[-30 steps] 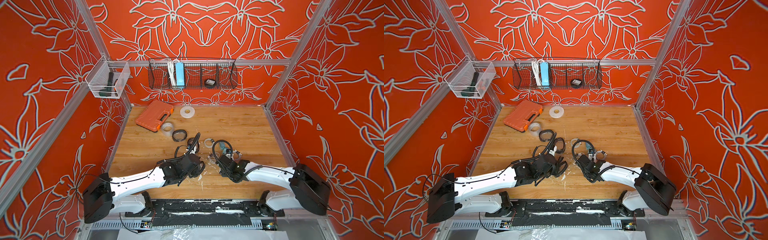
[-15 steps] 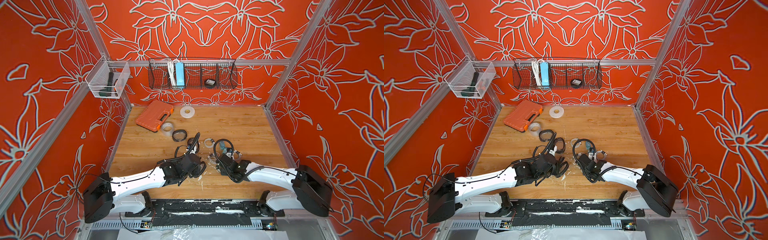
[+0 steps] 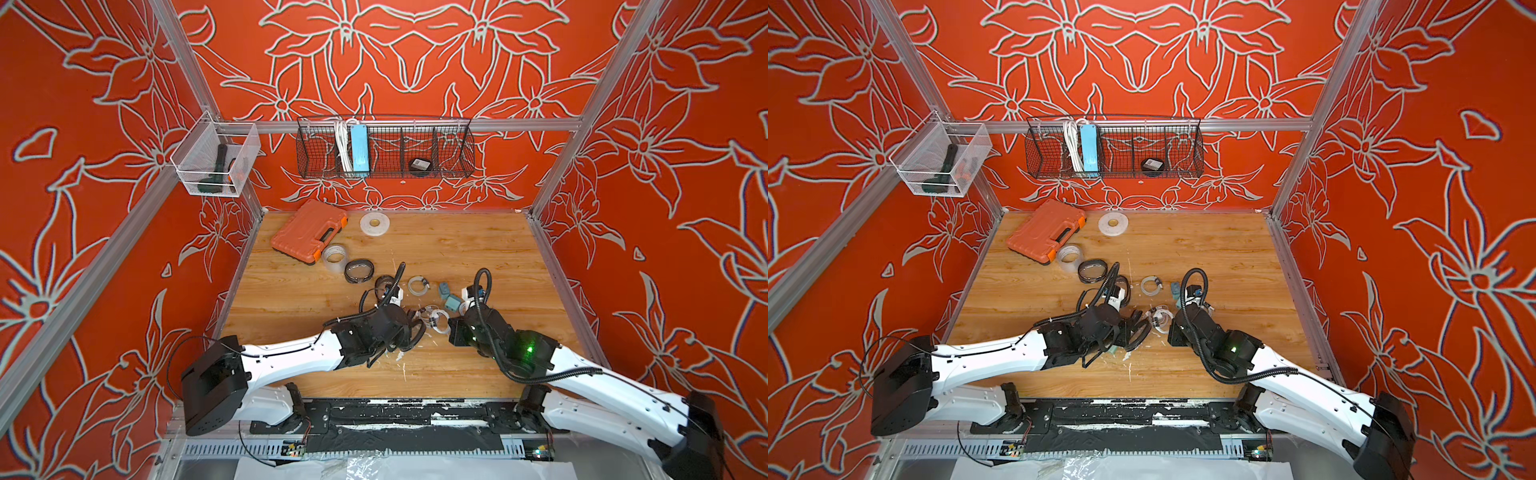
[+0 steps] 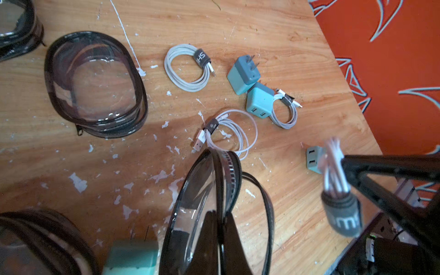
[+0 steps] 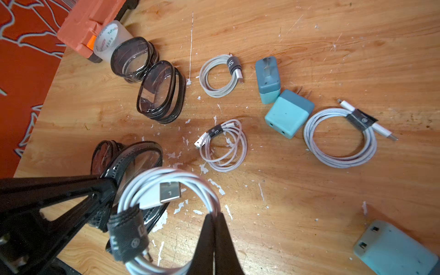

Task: Pack away charging kits
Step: Place the charging cable in the storage bag.

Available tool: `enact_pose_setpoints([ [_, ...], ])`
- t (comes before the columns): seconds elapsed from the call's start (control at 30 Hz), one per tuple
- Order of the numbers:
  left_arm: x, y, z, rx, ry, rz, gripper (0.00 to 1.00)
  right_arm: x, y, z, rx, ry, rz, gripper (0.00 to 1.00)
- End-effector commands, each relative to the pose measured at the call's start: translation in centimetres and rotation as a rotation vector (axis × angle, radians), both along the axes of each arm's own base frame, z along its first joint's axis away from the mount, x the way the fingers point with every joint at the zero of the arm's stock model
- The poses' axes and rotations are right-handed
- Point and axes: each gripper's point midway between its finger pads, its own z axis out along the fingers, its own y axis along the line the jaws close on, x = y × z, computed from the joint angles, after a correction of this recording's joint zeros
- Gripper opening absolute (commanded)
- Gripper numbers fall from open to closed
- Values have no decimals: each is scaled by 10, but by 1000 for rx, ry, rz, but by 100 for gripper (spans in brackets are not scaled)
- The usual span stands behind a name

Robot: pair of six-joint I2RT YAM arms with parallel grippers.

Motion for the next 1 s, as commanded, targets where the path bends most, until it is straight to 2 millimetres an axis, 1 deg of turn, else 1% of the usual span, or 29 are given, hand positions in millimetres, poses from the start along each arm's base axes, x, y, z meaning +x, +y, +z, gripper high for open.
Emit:
enact_pose_setpoints([
  [0.0,13,-5,17,-27,-94,15,0,-2,21,-2,5,39,63,0],
  [0.1,14,-6,22,-25,-149,15,0,2,39,-10,-26,63,90,0],
  [0.17,12,-7,26,-14,-189,10,0,5,46,-17,-54,75,93,0],
  [0.27,9,-9,27,9,-246,-2,0,9,47,-26,-90,88,75,0],
  [0.4,7,-9,26,21,-282,-8,0,12,40,-31,-114,83,41,0],
  [0.6,4,-12,19,30,-272,-21,0,13,36,-22,-115,59,32,0],
  [0.7,5,-11,15,46,-259,-7,0,12,31,-16,-111,46,27,0],
  [0.87,9,-10,7,73,-238,21,0,6,22,-10,-96,34,26,0],
  [0.97,10,-12,4,76,-231,23,0,1,20,-3,-60,21,38,0],
])
